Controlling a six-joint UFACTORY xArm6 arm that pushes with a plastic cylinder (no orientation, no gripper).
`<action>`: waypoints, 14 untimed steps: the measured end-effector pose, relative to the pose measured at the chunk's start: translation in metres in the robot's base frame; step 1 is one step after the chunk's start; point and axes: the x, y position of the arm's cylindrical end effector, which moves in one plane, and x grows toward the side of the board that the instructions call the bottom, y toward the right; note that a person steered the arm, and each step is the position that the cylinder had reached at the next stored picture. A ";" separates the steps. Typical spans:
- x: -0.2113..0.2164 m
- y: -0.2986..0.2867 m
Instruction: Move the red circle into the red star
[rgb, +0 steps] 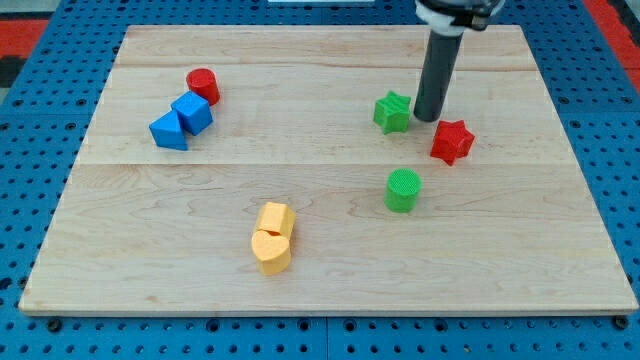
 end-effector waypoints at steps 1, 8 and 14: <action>-0.067 -0.005; -0.007 -0.269; 0.069 -0.166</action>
